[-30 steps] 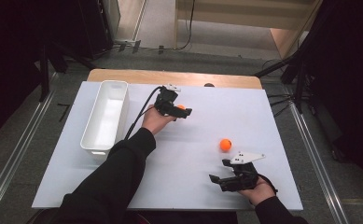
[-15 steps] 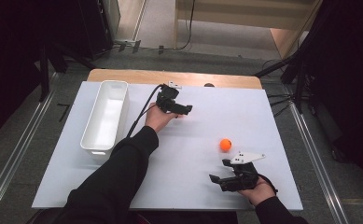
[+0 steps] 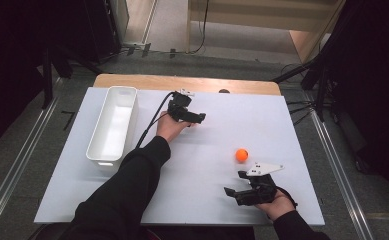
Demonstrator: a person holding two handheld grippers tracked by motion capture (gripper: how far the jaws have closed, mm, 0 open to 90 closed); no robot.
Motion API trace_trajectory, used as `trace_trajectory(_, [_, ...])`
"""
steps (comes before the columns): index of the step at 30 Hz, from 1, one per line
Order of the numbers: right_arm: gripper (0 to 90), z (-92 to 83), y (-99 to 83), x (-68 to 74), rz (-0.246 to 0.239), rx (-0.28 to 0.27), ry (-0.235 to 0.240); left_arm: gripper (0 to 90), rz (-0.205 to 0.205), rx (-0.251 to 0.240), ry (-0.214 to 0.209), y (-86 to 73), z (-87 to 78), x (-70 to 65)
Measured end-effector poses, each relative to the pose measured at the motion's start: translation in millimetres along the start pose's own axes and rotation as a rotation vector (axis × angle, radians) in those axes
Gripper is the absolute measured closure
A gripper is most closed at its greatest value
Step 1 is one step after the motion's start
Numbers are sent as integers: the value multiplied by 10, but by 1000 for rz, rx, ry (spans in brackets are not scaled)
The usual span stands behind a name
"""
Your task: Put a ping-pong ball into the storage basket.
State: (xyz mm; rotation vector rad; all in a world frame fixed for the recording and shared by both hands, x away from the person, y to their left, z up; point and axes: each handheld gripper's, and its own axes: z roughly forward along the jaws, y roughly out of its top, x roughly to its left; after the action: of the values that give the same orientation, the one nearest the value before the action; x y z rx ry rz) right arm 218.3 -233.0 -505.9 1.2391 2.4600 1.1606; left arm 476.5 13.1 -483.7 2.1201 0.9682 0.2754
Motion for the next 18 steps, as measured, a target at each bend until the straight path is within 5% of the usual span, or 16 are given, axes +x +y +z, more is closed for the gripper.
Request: trace_trajectory(18, [168,3,-2,5,-5,4,-1,69,2,46,9,-116,159,34])
